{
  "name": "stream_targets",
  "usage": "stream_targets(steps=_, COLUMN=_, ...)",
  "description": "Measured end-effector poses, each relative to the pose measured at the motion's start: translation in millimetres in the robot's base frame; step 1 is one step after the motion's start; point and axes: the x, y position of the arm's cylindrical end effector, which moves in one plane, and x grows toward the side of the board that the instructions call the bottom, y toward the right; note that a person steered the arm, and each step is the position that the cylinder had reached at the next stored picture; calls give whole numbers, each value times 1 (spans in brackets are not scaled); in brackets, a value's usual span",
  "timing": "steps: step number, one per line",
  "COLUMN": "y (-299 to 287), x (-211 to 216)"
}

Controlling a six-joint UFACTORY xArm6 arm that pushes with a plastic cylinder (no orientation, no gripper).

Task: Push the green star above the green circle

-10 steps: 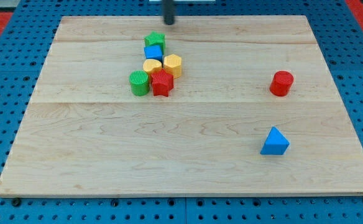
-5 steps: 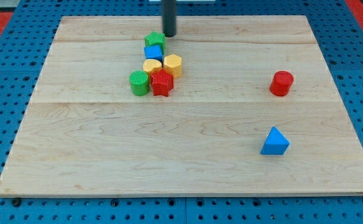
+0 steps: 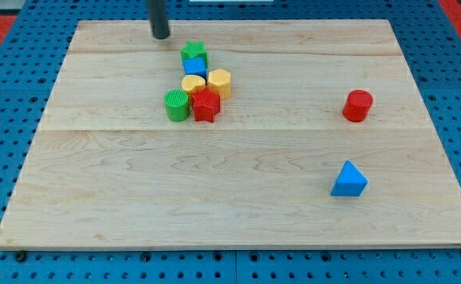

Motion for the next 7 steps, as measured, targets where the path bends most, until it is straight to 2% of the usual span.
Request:
stream_targets(steps=1, y=69, x=18)
stream_targets(steps=2, y=79, x=34)
stream_targets(steps=3, y=-4, x=27)
stream_targets(steps=4, y=-43, x=25)
stream_targets(steps=5, y=-2, x=-1)
stream_targets(steps=6, y=48, x=32)
stream_targets(steps=7, y=-23, x=43)
